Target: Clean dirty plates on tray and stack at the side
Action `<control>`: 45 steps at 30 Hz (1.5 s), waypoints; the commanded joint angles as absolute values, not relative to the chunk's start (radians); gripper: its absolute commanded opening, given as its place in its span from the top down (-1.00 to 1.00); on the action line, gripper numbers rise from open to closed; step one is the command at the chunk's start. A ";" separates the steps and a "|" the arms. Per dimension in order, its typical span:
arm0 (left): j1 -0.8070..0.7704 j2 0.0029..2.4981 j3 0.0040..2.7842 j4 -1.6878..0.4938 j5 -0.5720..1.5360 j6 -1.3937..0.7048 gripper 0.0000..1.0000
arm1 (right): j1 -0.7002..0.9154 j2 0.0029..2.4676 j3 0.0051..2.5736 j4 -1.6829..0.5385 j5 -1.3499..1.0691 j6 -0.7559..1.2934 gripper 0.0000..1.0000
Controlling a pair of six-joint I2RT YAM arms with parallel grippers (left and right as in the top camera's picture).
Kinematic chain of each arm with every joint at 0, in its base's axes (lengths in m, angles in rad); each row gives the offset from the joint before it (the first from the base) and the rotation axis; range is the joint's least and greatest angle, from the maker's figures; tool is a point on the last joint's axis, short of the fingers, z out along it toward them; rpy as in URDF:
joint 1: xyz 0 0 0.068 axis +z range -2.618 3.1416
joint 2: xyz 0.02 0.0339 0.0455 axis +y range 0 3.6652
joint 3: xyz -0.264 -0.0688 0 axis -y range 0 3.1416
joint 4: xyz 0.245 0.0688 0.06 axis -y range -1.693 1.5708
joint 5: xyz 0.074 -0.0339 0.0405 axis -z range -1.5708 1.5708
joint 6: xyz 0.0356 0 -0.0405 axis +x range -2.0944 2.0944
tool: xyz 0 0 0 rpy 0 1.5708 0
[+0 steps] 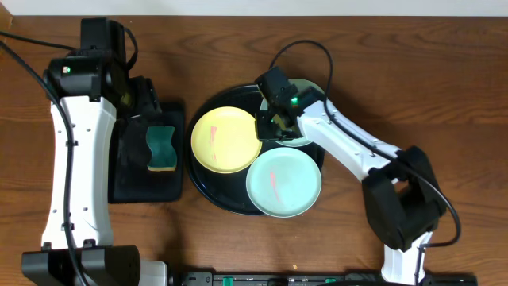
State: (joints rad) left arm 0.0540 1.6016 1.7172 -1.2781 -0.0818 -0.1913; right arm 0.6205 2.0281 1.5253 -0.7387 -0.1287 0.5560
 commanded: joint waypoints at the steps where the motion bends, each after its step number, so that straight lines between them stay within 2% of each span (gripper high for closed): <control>1: 0.051 1.603 1.720 -1.280 -0.099 -0.208 -0.54 | 0.648 2.060 1.543 -0.718 -0.111 0.548 0.29; 14: 0.051 1.603 1.720 -1.278 -0.099 -0.208 -0.54 | 0.671 2.154 1.543 -0.675 -0.078 0.544 0.43; 16: 0.051 1.603 1.720 -1.276 -0.099 -0.208 -0.54 | 0.671 2.156 1.542 -0.665 -0.062 0.544 0.75; 17: 0.051 1.603 1.720 -1.275 -0.099 -0.208 -0.54 | 0.672 2.157 1.542 -0.661 -0.052 0.544 0.85; 19: 0.051 1.603 1.720 -1.275 -0.099 -0.207 -0.54 | 0.672 2.164 1.542 -0.650 -0.045 0.544 0.90; 29: 0.053 1.623 1.692 -1.275 -0.099 -0.159 -0.52 | 0.672 2.196 1.542 -0.643 -0.045 0.534 0.98; 36: 0.085 1.671 1.611 -1.266 -0.097 -0.117 -0.41 | 0.672 2.196 1.542 -0.643 -0.041 0.522 0.98; 45: 0.134 1.760 1.459 -1.103 0.065 -0.034 -0.33 | 0.671 2.196 1.542 -0.643 -0.041 0.522 0.97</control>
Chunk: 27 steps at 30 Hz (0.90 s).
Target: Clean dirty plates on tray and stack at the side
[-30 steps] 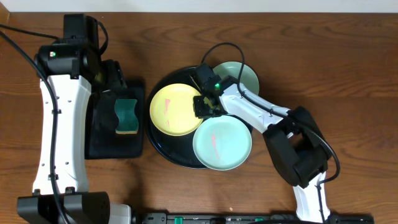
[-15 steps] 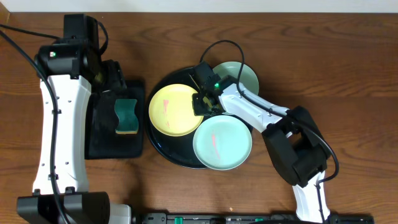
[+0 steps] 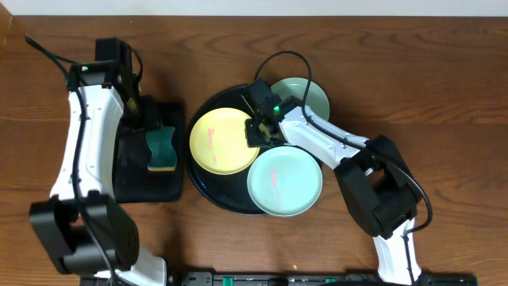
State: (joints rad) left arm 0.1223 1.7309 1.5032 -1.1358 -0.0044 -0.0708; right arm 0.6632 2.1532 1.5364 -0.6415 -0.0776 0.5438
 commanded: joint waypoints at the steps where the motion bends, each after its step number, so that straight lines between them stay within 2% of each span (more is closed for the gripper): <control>1: 0.134 1.771 1.444 -1.085 0.067 -0.033 -0.31 | 0.671 2.196 1.542 -0.643 -0.041 0.519 0.98; 6: 0.134 1.823 1.380 -1.013 0.068 -0.033 -0.13 | 0.672 2.196 1.542 -0.644 -0.041 0.518 0.98; 17: 0.134 1.876 1.232 -0.863 0.068 -0.034 -0.12 | 0.673 2.196 1.542 -0.645 -0.030 0.519 0.97; 19: 0.134 1.876 1.206 -0.822 0.068 -0.034 -0.05 | 0.673 2.196 1.542 -0.646 -0.030 0.519 0.97; 22: 0.134 1.876 1.179 -0.770 0.068 -0.034 0.24 | 0.673 2.196 1.542 -0.646 -0.030 0.519 0.97; 24: 0.134 1.876 1.173 -0.751 0.068 -0.034 0.35 | 0.673 2.196 1.542 -0.646 -0.030 0.519 0.97; 27: 0.134 1.876 1.172 -0.738 0.068 -0.034 0.37 | 0.674 2.196 1.542 -0.646 -0.030 0.519 0.97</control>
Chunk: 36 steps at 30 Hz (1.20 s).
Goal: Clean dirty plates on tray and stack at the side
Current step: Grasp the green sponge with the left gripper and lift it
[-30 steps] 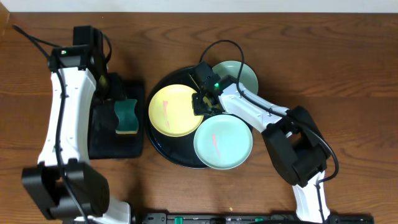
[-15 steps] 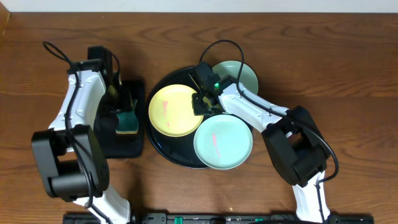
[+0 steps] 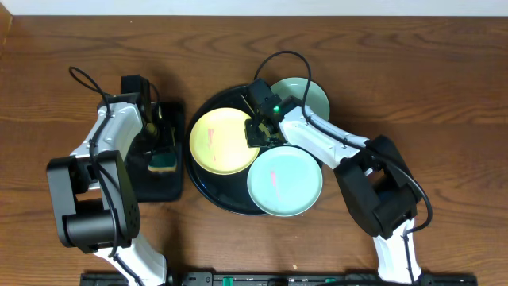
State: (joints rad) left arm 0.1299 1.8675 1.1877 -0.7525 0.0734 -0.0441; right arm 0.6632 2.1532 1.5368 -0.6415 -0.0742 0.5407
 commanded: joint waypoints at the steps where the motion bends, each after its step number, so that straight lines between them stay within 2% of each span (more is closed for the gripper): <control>1: 0.134 1.876 1.172 -0.736 0.068 -0.034 0.38 | 0.674 2.196 1.542 -0.646 -0.030 0.518 0.97; 6: 0.134 1.876 1.135 -0.692 0.068 -0.035 0.26 | 0.674 2.196 1.542 -0.646 -0.030 0.518 0.97; 11: 0.134 1.876 1.076 -0.633 0.068 -0.035 0.27 | 0.674 2.196 1.542 -0.646 -0.030 0.518 0.97; 12: 0.134 1.876 1.073 -0.630 0.068 -0.035 0.42 | 0.674 2.196 1.542 -0.646 -0.030 0.518 0.97; 14: 0.134 1.876 1.073 -0.630 0.068 -0.035 0.85 | 0.674 2.196 1.542 -0.646 -0.030 0.518 0.97; 26: 0.134 1.734 1.228 -0.788 0.074 -0.038 0.86 | 0.675 2.196 1.542 -0.646 -0.031 0.518 0.97; 31: 0.132 1.605 1.249 -0.803 0.218 -0.038 0.86 | 0.675 2.196 1.542 -0.647 -0.031 0.518 0.98; 36: 0.105 1.581 1.247 -0.807 0.296 -0.101 0.85 | 0.675 2.196 1.542 -0.647 -0.031 0.519 0.97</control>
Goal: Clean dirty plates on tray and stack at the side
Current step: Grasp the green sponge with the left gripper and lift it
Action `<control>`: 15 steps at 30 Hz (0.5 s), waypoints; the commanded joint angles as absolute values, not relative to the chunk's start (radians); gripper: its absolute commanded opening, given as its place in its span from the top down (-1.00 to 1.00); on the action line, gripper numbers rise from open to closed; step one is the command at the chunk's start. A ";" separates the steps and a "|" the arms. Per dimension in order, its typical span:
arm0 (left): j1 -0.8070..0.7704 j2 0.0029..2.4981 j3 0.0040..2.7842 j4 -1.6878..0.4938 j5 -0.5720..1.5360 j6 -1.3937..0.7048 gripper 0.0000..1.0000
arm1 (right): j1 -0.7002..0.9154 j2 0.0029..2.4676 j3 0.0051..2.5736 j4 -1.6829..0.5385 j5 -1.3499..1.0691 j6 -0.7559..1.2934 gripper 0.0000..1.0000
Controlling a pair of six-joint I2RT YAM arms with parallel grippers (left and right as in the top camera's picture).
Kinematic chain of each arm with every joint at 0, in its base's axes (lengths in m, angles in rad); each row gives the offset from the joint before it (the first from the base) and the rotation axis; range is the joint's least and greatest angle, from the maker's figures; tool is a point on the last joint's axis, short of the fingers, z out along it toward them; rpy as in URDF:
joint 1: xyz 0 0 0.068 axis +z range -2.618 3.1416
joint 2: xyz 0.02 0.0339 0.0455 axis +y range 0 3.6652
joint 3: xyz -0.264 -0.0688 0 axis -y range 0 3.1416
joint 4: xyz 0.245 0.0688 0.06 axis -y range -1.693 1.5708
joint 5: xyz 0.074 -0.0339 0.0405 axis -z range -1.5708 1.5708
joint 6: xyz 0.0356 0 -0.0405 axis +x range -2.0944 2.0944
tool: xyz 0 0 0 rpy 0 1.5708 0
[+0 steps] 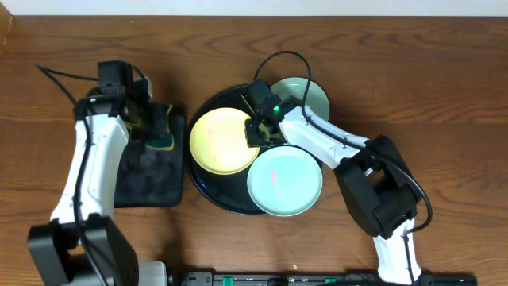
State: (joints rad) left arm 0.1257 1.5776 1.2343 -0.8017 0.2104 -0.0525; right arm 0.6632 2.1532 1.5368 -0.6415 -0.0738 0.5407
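Observation:
A round black tray (208, 189) carries a yellow plate (222, 143) and a light teal plate (284, 183) with a red smear. A pale green plate (308, 95) lies at the tray's far right edge. My right gripper (257, 132) sits at the yellow plate's right rim and appears shut on it. Over the far right corner of the black mat (147, 175), my left gripper (152, 127) is shut on the green and yellow sponge (162, 129), which hangs off the mat's surface.
The brown wooden table (444, 119) stretches to the right of the tray. Cables loop above the right arm and behind the left arm. The arms' bases stand at the near edge.
The sponge lay on the mat with my left gripper down on it. Now it is held, up and farther back, near the mat's far right corner. The right arm has not moved.
First my left gripper hung over the mat's far end with the sponge lying loose, and my right gripper was by the pale green plate. Then the right gripper was at the yellow plate's rim. The left came down onto the sponge and now holds it.

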 commanded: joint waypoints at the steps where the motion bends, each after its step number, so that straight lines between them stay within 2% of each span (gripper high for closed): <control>1: 0.094 1.584 1.245 -0.807 0.297 -0.120 0.85 | 0.675 2.196 1.542 -0.647 -0.031 0.519 0.97; 7: -0.009 1.618 1.216 -0.748 0.293 -0.211 0.85 | 0.675 2.196 1.542 -0.647 -0.031 0.519 0.97; 11: -0.082 1.669 1.200 -0.721 0.142 -0.353 0.85 | 0.675 2.196 1.542 -0.647 -0.031 0.519 0.97; 15: -0.136 1.742 1.200 -0.703 0.111 -0.381 0.85 | 0.675 2.196 1.542 -0.648 -0.031 0.519 0.96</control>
State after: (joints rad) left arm -0.1051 1.6905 1.2160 -0.7136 0.1783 -0.3061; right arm 0.6632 2.1532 1.5368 -0.6418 -0.0734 0.5407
